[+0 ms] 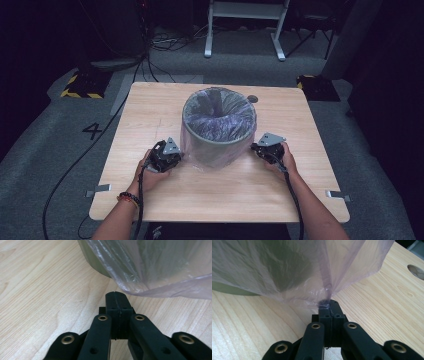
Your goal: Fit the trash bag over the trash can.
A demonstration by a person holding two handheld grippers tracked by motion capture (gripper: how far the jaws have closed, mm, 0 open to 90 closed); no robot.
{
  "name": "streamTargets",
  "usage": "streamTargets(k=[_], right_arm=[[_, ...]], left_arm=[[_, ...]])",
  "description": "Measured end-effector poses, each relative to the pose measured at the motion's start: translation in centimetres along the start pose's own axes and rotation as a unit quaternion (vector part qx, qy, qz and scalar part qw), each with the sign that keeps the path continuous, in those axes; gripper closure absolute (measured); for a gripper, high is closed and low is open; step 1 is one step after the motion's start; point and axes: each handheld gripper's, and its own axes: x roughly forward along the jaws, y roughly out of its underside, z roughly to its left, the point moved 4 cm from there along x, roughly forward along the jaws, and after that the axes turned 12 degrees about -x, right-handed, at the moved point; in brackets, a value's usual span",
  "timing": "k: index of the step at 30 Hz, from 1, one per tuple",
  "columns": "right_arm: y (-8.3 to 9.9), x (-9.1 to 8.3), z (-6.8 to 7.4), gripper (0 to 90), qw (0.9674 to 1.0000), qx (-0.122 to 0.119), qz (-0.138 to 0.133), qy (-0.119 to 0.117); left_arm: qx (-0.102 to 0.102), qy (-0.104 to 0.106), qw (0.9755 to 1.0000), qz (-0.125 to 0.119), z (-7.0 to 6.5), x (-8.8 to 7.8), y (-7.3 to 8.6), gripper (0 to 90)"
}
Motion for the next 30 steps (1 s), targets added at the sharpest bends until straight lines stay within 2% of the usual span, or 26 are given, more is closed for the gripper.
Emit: streamTargets(k=[2, 3, 6, 8, 10, 13, 14, 17, 19, 21, 26, 30], right_arm=[[-0.1, -0.4, -0.1, 88.4, 0.9999, 0.006, -0.01, 0.001], [-0.1, -0.7, -0.2, 86.1, 0.9997, 0.013, -0.019, -0.003], [0.0, -1.7, -0.3, 76.3, 0.9985, 0.033, -0.039, -0.019], [0.3, -2.4, -0.5, 69.4, 0.9972, 0.044, -0.05, -0.033], [0.6, -3.1, -0.6, 57.9, 0.9958, 0.058, -0.056, -0.043], [1.2, -4.2, -0.8, 47.9, 0.9926, 0.083, -0.062, -0.063], [1.5, -4.5, -1.0, 44.5, 0.9919, 0.089, -0.062, -0.067], [2.2, -5.0, -1.2, 29.8, 0.9911, 0.101, -0.049, -0.071], [2.7, -5.3, -1.2, 25.9, 0.9911, 0.105, -0.043, -0.069], [3.1, -5.6, -1.2, 20.7, 0.9909, 0.11, -0.035, -0.07], [4.0, -6.1, -1.1, 18.8, 0.9913, 0.109, -0.017, -0.072], [3.8, -7.0, -1.4, 18.4, 0.9898, 0.117, -0.04, -0.071]], left_arm=[[-0.006, -0.001, 1.0, -0.006, 0.0, -0.3, 0.0, 80.9], [-0.008, -0.006, 0.9999, -0.011, 0.0, -0.5, -0.1, 76.1], [-0.012, 0.001, 0.9997, -0.021, -0.1, -1.4, -0.2, 67.9], [-0.003, -0.012, 0.9997, -0.022, -0.4, -1.9, 0.0, 59.5], [0.004, -0.012, 0.9997, -0.023, -0.7, -2.3, 0.3, 56.1], [0.003, -0.031, 0.9993, -0.018, -0.9, -2.8, 0.7, 42.6], [-0.001, -0.037, 0.9991, -0.019, -0.9, -2.9, 0.9, 38.2], [-0.024, -0.018, 0.9994, -0.02, -0.7, -3.4, 1.3, 23.4], [-0.036, -0.014, 0.999, -0.021, -0.7, -3.5, 1.6, 17.0], [-0.045, -0.006, 0.9987, -0.021, -0.7, -3.6, 2.0, 15.9], [-0.046, -0.012, 0.9989, 0.0, -0.9, -3.5, 3.3, 15.8], [-0.037, -0.006, 0.9992, 0.015, -1.6, -3.5, 4.3, 15.9]])
